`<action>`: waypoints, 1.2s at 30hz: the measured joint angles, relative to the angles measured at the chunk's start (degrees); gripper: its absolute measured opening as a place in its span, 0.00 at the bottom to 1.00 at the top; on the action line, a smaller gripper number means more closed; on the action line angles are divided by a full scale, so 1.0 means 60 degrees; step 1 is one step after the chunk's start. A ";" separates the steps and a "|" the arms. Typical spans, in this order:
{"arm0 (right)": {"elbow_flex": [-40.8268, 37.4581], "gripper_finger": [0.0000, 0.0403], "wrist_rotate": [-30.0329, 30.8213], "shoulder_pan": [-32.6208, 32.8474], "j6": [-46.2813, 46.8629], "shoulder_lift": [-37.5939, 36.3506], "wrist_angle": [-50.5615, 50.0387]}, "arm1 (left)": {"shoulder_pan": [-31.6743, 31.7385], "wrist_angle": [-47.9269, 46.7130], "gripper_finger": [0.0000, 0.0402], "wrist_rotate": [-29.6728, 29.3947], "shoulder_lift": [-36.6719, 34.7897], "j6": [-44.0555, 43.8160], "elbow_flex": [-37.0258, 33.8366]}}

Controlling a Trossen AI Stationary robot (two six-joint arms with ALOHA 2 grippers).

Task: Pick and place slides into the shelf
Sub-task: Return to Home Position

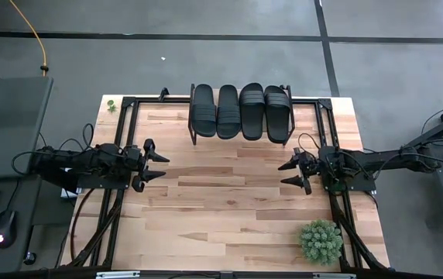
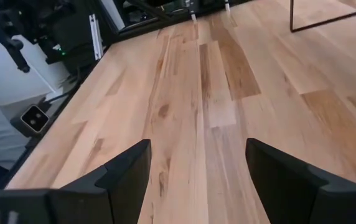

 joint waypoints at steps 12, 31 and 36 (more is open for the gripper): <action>0.0018 0.63 -0.0002 0.0000 0.0060 0.0000 0.0002 | 0.0000 0.0002 0.54 0.0000 0.0000 -0.0002 0.0000; 0.0033 0.63 -0.0002 0.0000 0.0057 0.0000 0.0002 | 0.0000 0.0001 0.54 0.0000 0.0000 -0.0002 0.0000; 0.0036 0.63 -0.0002 0.0002 0.0057 0.0000 0.0002 | 0.0000 0.0000 0.54 0.0000 0.0000 -0.0002 0.0000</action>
